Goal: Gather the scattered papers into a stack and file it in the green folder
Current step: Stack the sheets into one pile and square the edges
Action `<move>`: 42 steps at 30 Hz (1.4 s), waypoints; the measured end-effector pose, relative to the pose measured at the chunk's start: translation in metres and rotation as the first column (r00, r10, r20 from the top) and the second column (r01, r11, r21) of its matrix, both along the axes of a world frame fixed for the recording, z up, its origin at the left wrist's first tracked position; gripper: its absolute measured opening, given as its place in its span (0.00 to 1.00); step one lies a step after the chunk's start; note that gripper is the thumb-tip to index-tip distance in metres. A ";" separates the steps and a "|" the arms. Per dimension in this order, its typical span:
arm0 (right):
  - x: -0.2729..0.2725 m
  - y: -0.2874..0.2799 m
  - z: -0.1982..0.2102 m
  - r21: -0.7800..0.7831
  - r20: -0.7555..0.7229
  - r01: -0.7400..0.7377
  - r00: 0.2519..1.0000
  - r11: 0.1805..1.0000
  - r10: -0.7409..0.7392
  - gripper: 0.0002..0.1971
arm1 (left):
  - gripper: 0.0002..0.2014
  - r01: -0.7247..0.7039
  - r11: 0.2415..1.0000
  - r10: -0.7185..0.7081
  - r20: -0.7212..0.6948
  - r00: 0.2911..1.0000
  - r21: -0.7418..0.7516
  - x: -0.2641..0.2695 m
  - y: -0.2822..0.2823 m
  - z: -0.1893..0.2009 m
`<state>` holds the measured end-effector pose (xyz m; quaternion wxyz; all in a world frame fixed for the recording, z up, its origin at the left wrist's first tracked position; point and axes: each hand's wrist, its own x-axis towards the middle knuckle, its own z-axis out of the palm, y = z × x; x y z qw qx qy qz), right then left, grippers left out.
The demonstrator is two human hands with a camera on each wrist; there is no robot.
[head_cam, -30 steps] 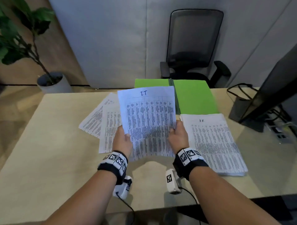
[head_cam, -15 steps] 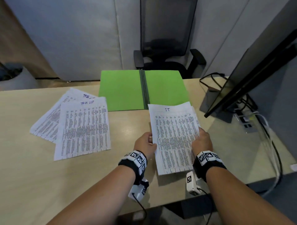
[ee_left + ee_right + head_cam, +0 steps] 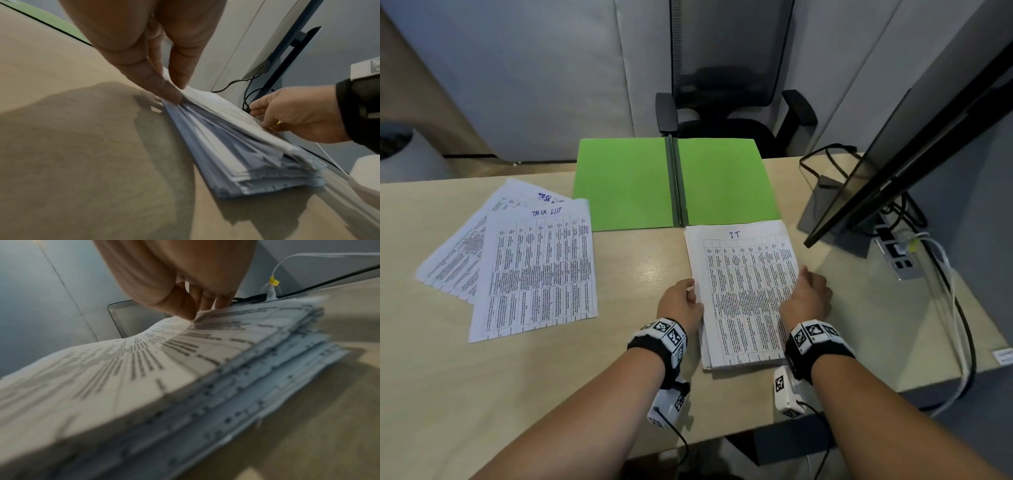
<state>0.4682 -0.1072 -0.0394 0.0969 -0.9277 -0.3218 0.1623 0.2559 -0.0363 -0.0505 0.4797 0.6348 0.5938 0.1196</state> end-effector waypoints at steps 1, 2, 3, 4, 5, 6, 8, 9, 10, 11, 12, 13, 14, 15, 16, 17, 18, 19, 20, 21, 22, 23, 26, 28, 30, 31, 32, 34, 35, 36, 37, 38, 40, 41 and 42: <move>-0.005 0.001 0.003 0.017 0.017 -0.004 1.000 1.000 0.004 0.39 | 0.25 -0.017 1.000 0.017 0.000 1.000 -0.006 -0.002 0.000 0.000; -0.010 0.002 0.004 0.043 0.025 -0.021 0.999 0.999 0.020 0.38 | 0.24 -0.037 0.999 0.037 0.008 0.999 -0.010 -0.004 0.001 0.001; -0.016 0.005 0.006 0.062 0.029 -0.041 0.999 0.997 0.039 0.39 | 0.24 -0.055 0.998 0.055 0.011 0.998 -0.013 -0.007 0.001 0.001; -0.022 0.007 0.007 0.076 0.029 -0.057 0.998 0.996 0.055 0.39 | 0.24 -0.064 0.998 0.064 0.016 0.998 -0.005 -0.011 0.002 0.002; -0.030 0.010 0.007 0.081 0.030 -0.076 0.997 0.994 0.074 0.40 | 0.24 -0.062 0.998 0.062 0.015 0.998 0.012 -0.016 0.003 0.003; -0.037 0.012 0.008 0.093 0.028 -0.095 0.995 0.991 0.092 0.40 | 0.24 -0.058 0.998 0.058 0.013 0.998 0.035 -0.021 0.004 0.004; -0.055 0.019 0.008 0.122 0.020 -0.133 0.991 0.984 0.132 0.40 | 0.23 -0.054 0.996 0.055 -0.006 0.998 0.069 -0.036 0.008 0.009; -0.065 0.023 0.009 0.136 0.008 -0.156 0.988 0.978 0.156 0.39 | 0.23 -0.045 0.996 0.047 -0.024 0.999 0.082 -0.046 0.010 0.012; -0.076 0.026 0.008 0.144 -0.005 -0.180 0.983 0.973 0.183 0.39 | 0.23 -0.033 0.995 0.037 -0.041 0.998 0.094 -0.057 0.012 0.015; -0.088 0.030 0.008 0.146 -0.016 -0.206 0.977 0.968 0.211 0.37 | 0.24 -0.024 0.995 0.030 -0.057 0.998 0.102 -0.069 0.014 0.016; -0.101 0.033 0.007 0.144 -0.021 -0.241 0.969 0.960 0.247 0.35 | 0.24 -0.024 0.994 0.031 -0.069 0.997 0.110 -0.082 0.016 0.017; -0.114 0.037 0.007 0.138 -0.024 -0.285 0.957 0.949 0.291 0.32 | 0.24 -0.026 0.993 0.037 -0.087 0.996 0.117 -0.097 0.019 0.019; -0.128 0.041 0.006 0.132 -0.025 -0.332 0.941 0.934 0.338 0.29 | 0.23 -0.032 0.991 0.047 -0.109 0.993 0.133 -0.113 0.023 0.021; -0.142 0.045 0.004 0.136 -0.023 -0.379 0.923 0.916 0.385 0.27 | 0.23 -0.037 0.988 0.058 -0.139 0.989 0.152 -0.130 0.027 0.022; -0.156 0.048 0.002 0.147 -0.021 -0.424 0.902 0.894 0.431 0.25 | 0.23 -0.048 0.984 0.076 -0.165 0.983 0.172 -0.147 0.032 0.022; -0.170 0.051 -0.001 0.164 -0.019 -0.468 0.879 0.868 0.477 0.22 | 0.23 -0.068 0.980 0.103 -0.189 0.977 0.186 -0.165 0.037 0.022; -0.184 0.055 -0.003 0.183 -0.016 -0.513 0.851 0.838 0.525 0.20 | 0.24 -0.091 0.976 0.134 -0.215 0.967 0.197 -0.184 0.043 0.021; -0.197 0.060 -0.005 0.206 -0.013 -0.555 0.822 0.806 0.570 0.18 | 0.25 -0.110 0.973 0.160 -0.249 0.955 0.205 -0.203 0.050 0.020; -0.210 0.064 -0.007 0.229 -0.021 -0.591 0.792 0.774 0.611 0.18 | 0.25 -0.122 0.971 0.180 -0.290 0.940 0.206 -0.222 0.056 0.018; -0.223 0.069 -0.009 0.252 -0.038 -0.620 0.761 0.743 0.648 0.18 | 0.26 -0.131 0.971 0.193 -0.334 0.923 0.200 -0.241 0.062 0.017; -0.236 0.074 -0.010 0.266 -0.064 -0.643 0.732 0.718 0.679 0.18 | 0.27 -0.139 0.973 0.201 -0.378 0.904 0.186 -0.259 0.068 0.015; -0.249 0.079 -0.011 0.268 -0.086 -0.667 0.702 0.695 0.707 0.19 | 0.28 -0.143 0.975 0.203 -0.420 0.885 0.168 -0.277 0.074 0.013; -0.279 0.094 -0.010 0.210 -0.136 -0.758 0.603 0.618 0.786 0.24 | 0.31 -0.108 0.988 0.152 -0.527 0.836 0.115 -0.318 0.091 0.006; -0.297 0.105 -0.007 0.144 -0.161 -0.817 0.538 0.559 0.828 0.28 | 0.32 -0.052 0.995 0.089 -0.580 0.810 0.081 -0.337 0.100 0.004; -0.312 0.112 -0.006 0.054 -0.174 -0.858 0.496 0.511 0.851 0.31 | 0.30 0.028 0.998 0.010 -0.623 0.782 0.051 -0.350 0.104 0.001; -0.318 0.113 -0.006 0.017 -0.179 -0.869 0.485 0.495 0.856 0.32 | 0.29 0.060 0.998 -0.024 -0.637 0.770 0.035 -0.355 0.105 0.001; -0.323 0.114 -0.008 -0.009 -0.183 -0.873 0.481 0.488 0.857 0.32 | 0.28 0.085 0.996 -0.042 -0.655 0.755 0.033 -0.360 0.104 -0.001; -0.327 0.113 -0.012 -0.023 -0.159 -0.860 0.507 0.510 0.847 0.32 | 0.25 0.158 0.983 -0.043 -0.718 0.695 0.094 -0.365 0.102 -0.001; -0.327 0.111 -0.014 -0.028 -0.122 -0.848 0.528 0.528 0.841 0.31 | 0.24 0.208 0.969 -0.034 -0.761 0.648 0.134 -0.366 0.101 0.000; -0.327 0.109 -0.015 -0.042 -0.083 -0.837 0.547 0.545 0.833 0.28 | 0.21 0.250 0.954 -0.023 -0.793 0.609 0.164 -0.366 0.100 0.002; -0.326 0.108 -0.014 -0.066 -0.045 -0.825 0.565 0.562 0.824 0.23 | 0.19 0.277 0.944 -0.019 -0.808 0.588 0.179 -0.366 0.100 0.004; -0.325 0.106 -0.014 -0.079 0.003 -0.810 0.582 0.581 0.813 0.18 | 0.18 0.288 0.938 -0.014 -0.808 0.588 0.194 -0.366 0.100 0.005; -0.322 0.102 -0.012 -0.042 0.093 -0.770 0.632 0.637 0.770 0.13 | 0.17 0.221 0.944 0.043 -0.756 0.653 0.245 -0.365 0.099 0.006; -0.320 0.100 -0.012 -0.018 0.110 -0.746 0.661 0.666 0.742 0.16 | 0.15 0.145 0.952 0.091 -0.702 0.706 0.270 -0.366 0.098 0.005; -0.318 0.097 -0.012 -0.010 0.097 -0.722 0.688 0.692 0.719 0.21 | 0.15 0.070 0.960 0.130 -0.651 0.748 0.272 -0.367 0.096 0.002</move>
